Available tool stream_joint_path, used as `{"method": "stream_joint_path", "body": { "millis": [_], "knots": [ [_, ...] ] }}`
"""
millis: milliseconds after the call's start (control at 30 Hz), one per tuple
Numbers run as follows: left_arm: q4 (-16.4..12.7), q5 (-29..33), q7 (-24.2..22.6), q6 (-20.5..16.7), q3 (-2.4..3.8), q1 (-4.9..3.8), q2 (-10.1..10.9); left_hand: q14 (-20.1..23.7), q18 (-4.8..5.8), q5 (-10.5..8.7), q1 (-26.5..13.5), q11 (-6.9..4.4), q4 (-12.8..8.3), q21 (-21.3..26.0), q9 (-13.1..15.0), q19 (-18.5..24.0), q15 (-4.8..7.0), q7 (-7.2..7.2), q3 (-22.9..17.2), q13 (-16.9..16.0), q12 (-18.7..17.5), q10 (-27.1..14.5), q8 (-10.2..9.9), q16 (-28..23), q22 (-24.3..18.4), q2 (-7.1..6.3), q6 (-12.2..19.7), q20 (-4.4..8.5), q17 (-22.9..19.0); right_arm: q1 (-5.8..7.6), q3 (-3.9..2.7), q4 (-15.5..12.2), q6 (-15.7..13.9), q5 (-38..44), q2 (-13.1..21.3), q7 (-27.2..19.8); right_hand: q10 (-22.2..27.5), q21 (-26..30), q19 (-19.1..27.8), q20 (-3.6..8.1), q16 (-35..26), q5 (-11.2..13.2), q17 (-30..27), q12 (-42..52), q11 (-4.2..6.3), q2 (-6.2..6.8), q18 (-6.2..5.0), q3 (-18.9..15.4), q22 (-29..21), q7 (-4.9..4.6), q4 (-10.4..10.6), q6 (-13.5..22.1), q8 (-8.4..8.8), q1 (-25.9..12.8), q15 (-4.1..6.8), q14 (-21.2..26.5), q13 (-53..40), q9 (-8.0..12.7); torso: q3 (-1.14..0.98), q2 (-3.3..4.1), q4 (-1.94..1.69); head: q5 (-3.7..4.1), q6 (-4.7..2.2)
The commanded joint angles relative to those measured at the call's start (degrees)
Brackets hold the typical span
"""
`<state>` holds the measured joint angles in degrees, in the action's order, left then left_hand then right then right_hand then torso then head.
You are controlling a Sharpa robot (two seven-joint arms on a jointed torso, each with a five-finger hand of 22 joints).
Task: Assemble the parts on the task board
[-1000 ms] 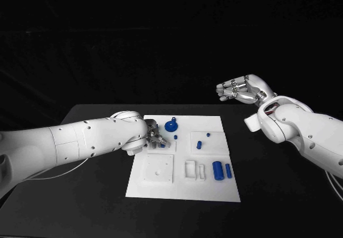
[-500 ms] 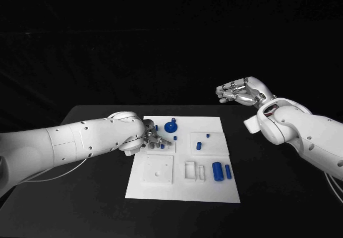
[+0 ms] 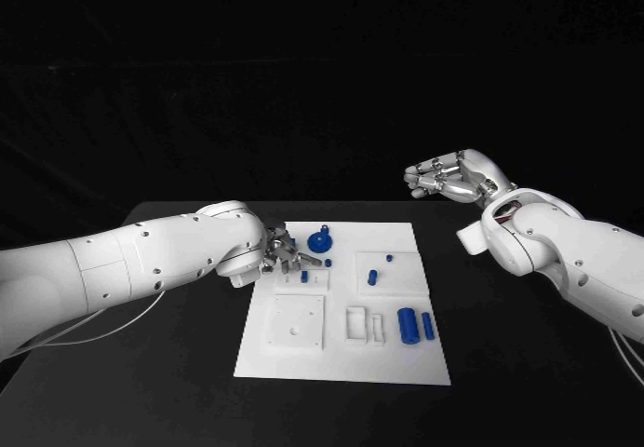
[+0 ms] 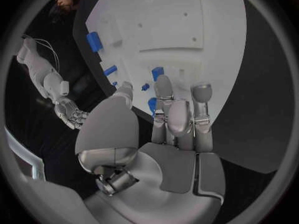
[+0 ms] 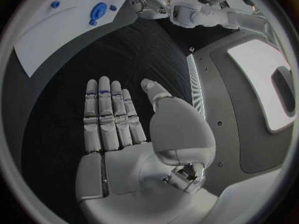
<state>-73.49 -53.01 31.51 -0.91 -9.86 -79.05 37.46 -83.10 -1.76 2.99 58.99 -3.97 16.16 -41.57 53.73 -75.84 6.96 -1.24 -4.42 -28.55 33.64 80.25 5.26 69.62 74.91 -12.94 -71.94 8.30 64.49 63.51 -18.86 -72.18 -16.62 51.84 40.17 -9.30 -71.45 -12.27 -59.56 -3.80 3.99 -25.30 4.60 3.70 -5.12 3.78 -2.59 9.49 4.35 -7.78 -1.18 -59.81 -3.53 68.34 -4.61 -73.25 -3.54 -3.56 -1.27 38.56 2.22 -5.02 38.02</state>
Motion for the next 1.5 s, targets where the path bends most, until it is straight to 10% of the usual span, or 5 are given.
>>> {"method": "stream_joint_path", "body": {
  "millis": [33,467,600,733,1500],
  "knots": [
    [-0.29,3.11,-0.55,1.68,1.14,-0.26,0.51,0.43,0.1,-0.18,1.14,-0.08,-0.46,0.55,-0.4,0.21,0.14,0.4,-0.41,-0.09,-0.2,-0.46,-0.65,-0.31,2.29,0.76,0.51,0.19,0.02,-0.06,-0.04,0.0,0.8,-0.48,0.08,-0.23,0.5,0.35,0.28,0.02,-0.27,0.0,-0.04,-0.25,-0.01,-0.6,0.41,-0.4,-0.04,0.08,0.03,0.08,-0.05,0.18,0.08,0.42,0.06,-0.08,-0.02,-0.01,-0.02,0.04,-0.25],
    [8.4,5.29,-1.36,4.15,2.99,-3.43,-1.24,1.44,-0.75,-0.07,2.54,0.95,-4.89,3.44,-7.6,1.01,-0.72,2.48,-1.22,0.34,-0.94,-2.18,-1.47,-1.83,1.82,3.93,6.34,-0.62,-2.16,-0.07,-0.04,-0.65,1.0,-3.37,-0.05,0.03,0.52,0.39,0.25,0.0,-0.26,-0.33,-0.02,-0.26,0.01,-0.72,0.35,0.19,0.02,0.12,0.04,-0.05,-0.04,0.18,0.07,0.44,0.06,-0.08,0.03,0.15,0.31,-0.49,-0.96],
    [12.62,5.47,-1.89,4.97,3.07,-3.65,-3.0,1.53,-1.61,1.03,2.57,1.21,-7.73,3.05,-19.31,0.75,-1.08,3.06,-1.33,-0.46,1.06,-3.11,0.26,-0.68,2.0,5.69,6.95,-1.24,-2.2,-0.07,-0.04,-0.9,1.02,-3.73,-0.14,0.07,0.48,0.42,0.26,-0.03,-0.26,-0.91,-0.03,-0.25,-0.01,-0.5,0.36,-0.2,0.01,0.11,0.32,-0.06,-0.04,-0.28,0.04,0.49,0.05,-0.08,0.15,0.29,0.4,-0.73,-1.02],
    [15.92,4.82,-2.27,5.94,3.11,-3.71,-4.65,1.93,-1.67,2.78,2.18,1.19,-11.18,2.69,-25.21,1.08,-1.17,3.44,-0.64,-0.06,2.67,-3.95,8.96,0.17,1.92,6.98,12.31,-1.28,-3.24,-0.07,-0.04,-1.19,0.91,-3.86,0.09,0.12,0.54,0.45,0.26,-0.03,-0.27,-1.02,-0.02,-0.25,-0.01,-0.65,0.36,-0.71,0.01,0.12,0.41,-0.04,-0.04,-0.09,0.04,0.47,0.05,-0.08,0.23,0.6,0.68,-0.98,-1.33],
    [28.36,1.05,-5.23,11.82,2.8,-2.73,-10.48,2.75,-1.96,2.42,1.24,1.67,-6.7,3.93,-23.98,1.55,-1.51,3.62,-1.37,0.03,3.44,-5.15,12.06,0.12,1.75,5.24,14.7,-1.68,-4.41,0.13,-0.17,-3.78,-0.01,-3.79,1.62,0.4,1.26,0.81,0.83,-0.4,-0.26,-3.68,-0.06,-0.25,-0.33,-1.58,0.33,-6.29,-0.01,0.0,2.25,0.28,-0.04,0.69,-0.29,1.25,0.03,-0.08,0.17,2.22,2.16,-2.39,-2.26]
  ]
}}
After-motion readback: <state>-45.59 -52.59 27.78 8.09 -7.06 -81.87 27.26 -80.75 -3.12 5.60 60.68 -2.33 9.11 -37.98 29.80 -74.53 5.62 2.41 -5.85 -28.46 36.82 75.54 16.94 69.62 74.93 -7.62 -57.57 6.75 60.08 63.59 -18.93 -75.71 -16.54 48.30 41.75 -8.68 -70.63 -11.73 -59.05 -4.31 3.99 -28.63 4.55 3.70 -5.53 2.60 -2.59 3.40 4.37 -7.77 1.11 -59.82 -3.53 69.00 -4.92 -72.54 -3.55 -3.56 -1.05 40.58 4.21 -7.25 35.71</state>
